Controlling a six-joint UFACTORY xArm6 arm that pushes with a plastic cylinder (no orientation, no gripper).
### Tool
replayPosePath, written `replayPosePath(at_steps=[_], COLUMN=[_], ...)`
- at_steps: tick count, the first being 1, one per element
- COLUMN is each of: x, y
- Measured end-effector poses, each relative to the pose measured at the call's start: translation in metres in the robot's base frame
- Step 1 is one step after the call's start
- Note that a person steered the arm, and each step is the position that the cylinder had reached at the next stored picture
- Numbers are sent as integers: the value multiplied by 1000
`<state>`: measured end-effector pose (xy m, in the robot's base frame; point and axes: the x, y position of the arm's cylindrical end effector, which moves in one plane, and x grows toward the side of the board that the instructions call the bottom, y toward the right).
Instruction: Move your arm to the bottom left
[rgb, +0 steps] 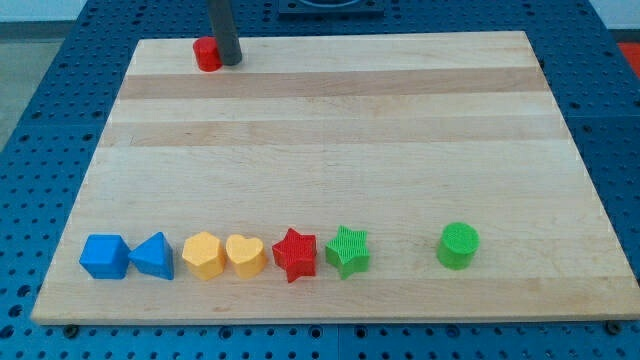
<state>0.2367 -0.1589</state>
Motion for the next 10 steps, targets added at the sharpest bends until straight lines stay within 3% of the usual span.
replayPosePath(at_steps=[3, 4, 6, 7, 10], x=[-3, 1, 52, 76, 190], y=[-34, -21, 41, 24, -120])
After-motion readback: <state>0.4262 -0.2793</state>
